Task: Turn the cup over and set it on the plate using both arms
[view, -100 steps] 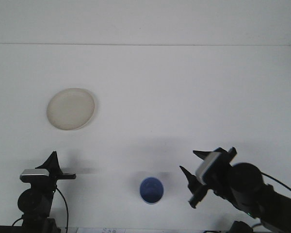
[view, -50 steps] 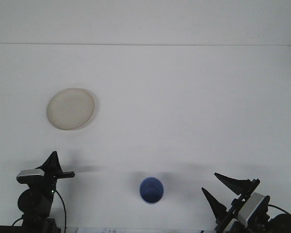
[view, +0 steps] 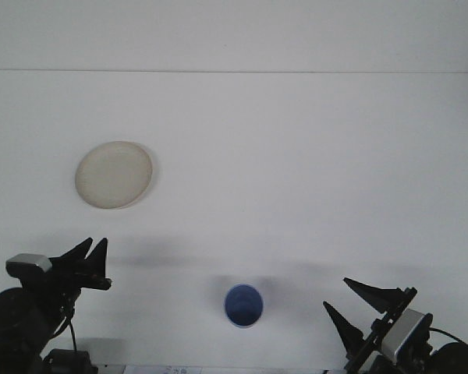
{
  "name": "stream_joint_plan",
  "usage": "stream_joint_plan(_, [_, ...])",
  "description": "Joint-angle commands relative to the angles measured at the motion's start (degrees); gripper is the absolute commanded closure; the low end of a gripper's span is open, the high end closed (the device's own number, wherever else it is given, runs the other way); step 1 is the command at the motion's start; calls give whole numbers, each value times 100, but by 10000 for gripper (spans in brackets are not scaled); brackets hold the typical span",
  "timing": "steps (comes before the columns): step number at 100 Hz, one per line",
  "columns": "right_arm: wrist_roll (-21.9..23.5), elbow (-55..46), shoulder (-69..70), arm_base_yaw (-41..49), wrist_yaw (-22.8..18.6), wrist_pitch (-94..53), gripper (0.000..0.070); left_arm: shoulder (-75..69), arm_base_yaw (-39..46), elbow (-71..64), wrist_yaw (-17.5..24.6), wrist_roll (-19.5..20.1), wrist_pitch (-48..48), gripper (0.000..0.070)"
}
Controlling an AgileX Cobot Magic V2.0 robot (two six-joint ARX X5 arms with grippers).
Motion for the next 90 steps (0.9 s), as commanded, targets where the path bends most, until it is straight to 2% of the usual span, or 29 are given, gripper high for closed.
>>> stream_joint_plan(1, [92, 15, 0, 57, 4, 42, 301, 651, -98, 791, 435, 452, -494, 277])
stream_joint_plan(16, [92, 15, 0, 57, 4, 42, 301, 1947, -658, 1950, 1246, 520, -1423, 275])
stream_joint_plan(26, [94, 15, 0, 57, 2, 42, 301, 2802, -1366, 2496, 1255, 662, -2015, 274])
stream_joint_plan(32, [94, 15, 0, 57, 2, 42, 301, 3274, -1860, 2682, 1180, 669, -2221, 275])
stream_joint_plan(39, [94, 15, 0, 57, 0, 42, 301, 3823, -2514, 2811, 898, 667, -2356, 275])
stream_joint_plan(49, [94, 15, 0, 57, 2, 42, 301, 4513, -3366, 2896, 461, 658, -2319, 275])
stream_joint_plan(60, [94, 15, 0, 57, 0, 42, 301, 5191, -4120, 2977, 186, 651, -2026, 274])
stream_joint_plan(90, [94, 15, 0, 57, 2, 42, 301, 6251, -4951, 3060, 87, 468, -1167, 275])
